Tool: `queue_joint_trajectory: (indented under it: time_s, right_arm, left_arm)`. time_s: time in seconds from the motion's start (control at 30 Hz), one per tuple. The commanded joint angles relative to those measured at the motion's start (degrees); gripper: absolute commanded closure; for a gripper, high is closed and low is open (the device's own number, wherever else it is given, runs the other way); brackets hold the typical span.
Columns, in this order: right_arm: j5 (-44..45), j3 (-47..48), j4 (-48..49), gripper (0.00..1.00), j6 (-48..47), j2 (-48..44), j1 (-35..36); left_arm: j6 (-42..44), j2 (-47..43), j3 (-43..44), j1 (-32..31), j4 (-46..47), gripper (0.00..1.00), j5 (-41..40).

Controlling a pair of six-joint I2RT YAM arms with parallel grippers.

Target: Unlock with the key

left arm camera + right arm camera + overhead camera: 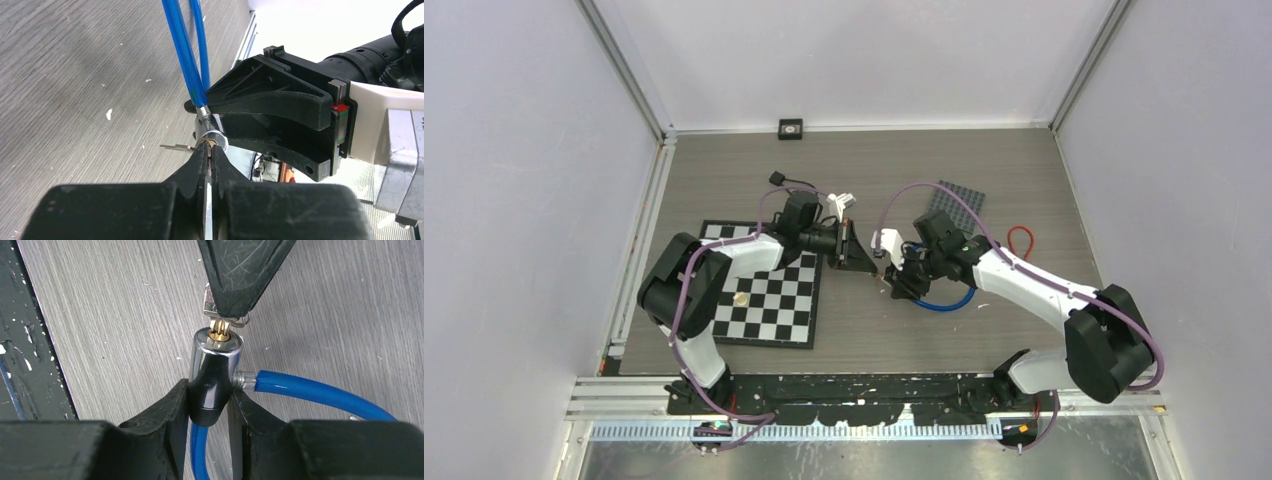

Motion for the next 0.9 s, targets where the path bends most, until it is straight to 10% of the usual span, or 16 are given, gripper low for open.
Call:
queue_joint_trajectory:
  time_s: [0.0, 0.5, 0.87]
  right_arm:
    - [-1.9, 1.3, 3.2, 1.0, 0.7, -4.3, -1.3]
    - [-19.0, 5.8, -7.8, 1.0, -4.3, -2.4, -4.3]
    - [4.0, 2.0, 4.1, 1.0, 0.8, -8.3, -3.5]
  left_arm:
    - [-2.8, 0.2, -0.2, -0.2, 5.2, 1.0, 4.5]
    - [9.2, -5.8, -2.8, -5.2, 10.0, 1.0, 5.5]
    - [0.0, 3.7, 8.3, -5.0, -11.2, 1.0, 5.7]
